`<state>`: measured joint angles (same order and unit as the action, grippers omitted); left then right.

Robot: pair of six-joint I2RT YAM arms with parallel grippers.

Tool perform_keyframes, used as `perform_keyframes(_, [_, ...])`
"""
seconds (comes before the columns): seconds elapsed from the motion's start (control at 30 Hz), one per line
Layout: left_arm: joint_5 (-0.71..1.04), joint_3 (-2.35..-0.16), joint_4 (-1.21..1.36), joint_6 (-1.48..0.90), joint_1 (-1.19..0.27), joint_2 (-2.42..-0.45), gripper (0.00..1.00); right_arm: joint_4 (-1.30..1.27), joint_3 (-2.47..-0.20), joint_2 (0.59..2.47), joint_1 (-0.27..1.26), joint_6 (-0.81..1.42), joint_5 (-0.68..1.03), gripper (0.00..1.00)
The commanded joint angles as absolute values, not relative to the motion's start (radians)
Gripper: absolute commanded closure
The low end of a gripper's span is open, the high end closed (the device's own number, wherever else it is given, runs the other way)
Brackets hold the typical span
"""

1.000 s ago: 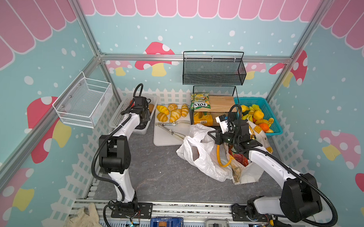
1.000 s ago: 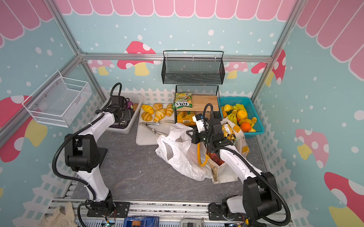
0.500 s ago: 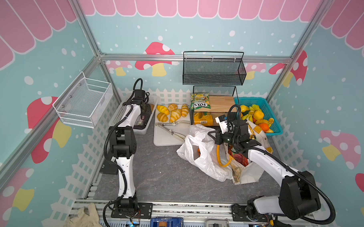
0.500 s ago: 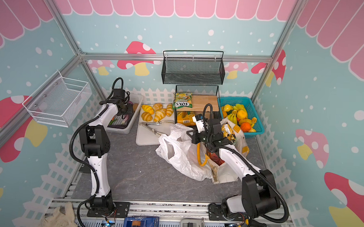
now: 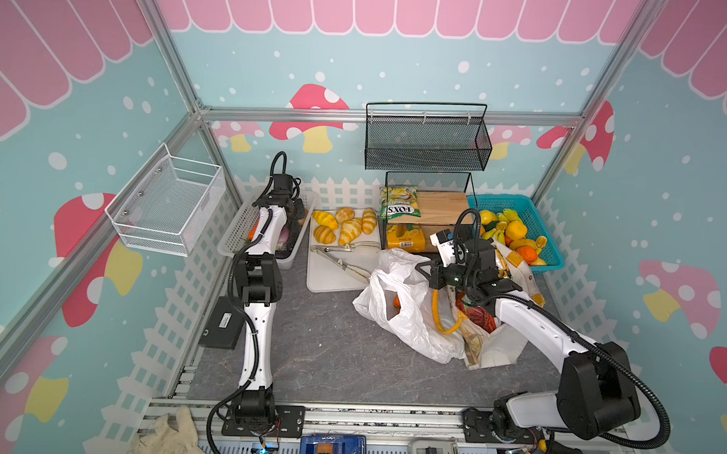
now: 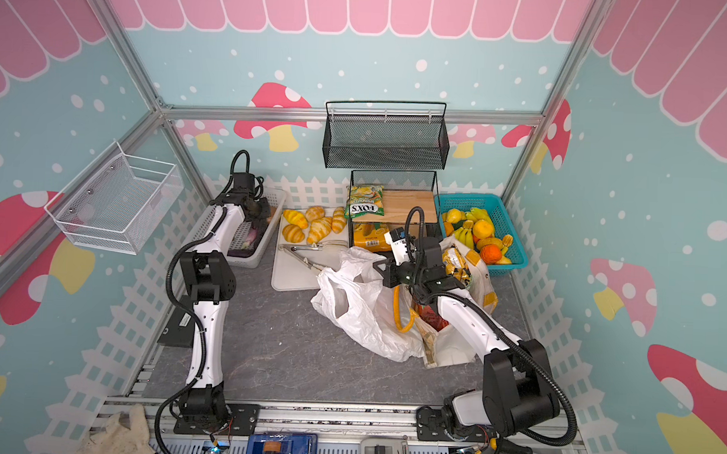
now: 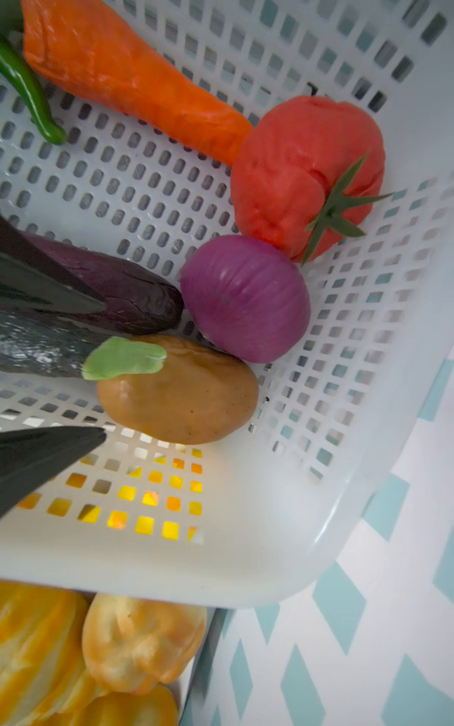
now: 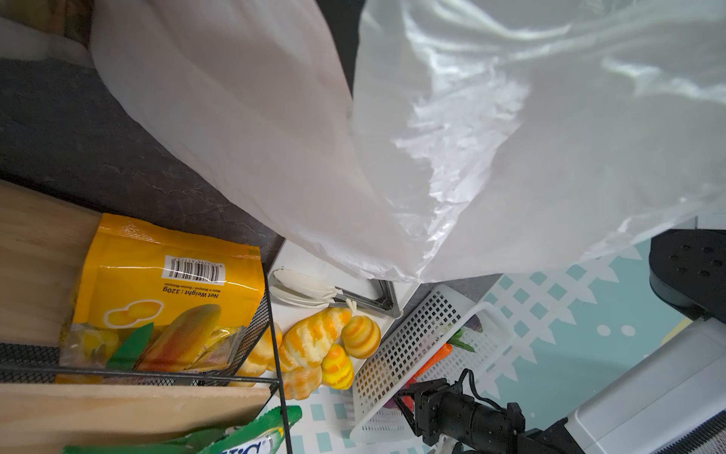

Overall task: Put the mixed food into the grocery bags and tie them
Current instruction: 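Grasp the dark eggplant by its green stem with the left gripper, then carry the eggplant with the left gripper into the plastic bag's mouth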

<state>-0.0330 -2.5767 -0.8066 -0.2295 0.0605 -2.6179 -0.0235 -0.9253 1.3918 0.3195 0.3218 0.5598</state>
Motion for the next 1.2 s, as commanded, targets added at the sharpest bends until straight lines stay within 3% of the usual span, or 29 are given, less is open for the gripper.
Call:
perform_keyframes(0.0, [-0.018,-2.638,-0.832,-0.250,0.077,-2.663,0.52,0.000,-0.945,1.400,0.314,0.301,0.542,0.99])
perform_keyframes(0.23, [-0.002,-2.678,-0.812,-0.240,0.086,-2.712,0.54,-0.001,-0.943,1.410,0.314,0.304,0.541,0.98])
perform_keyframes(0.63, [0.020,-2.692,-0.785,-0.236,0.095,-2.743,0.68,-0.003,-0.936,1.417,0.314,0.310,0.541,0.99])
perform_keyframes(1.17, [0.000,-2.598,-0.784,-0.224,0.097,-2.504,0.92,-0.006,-0.927,1.394,0.314,0.319,0.555,0.98])
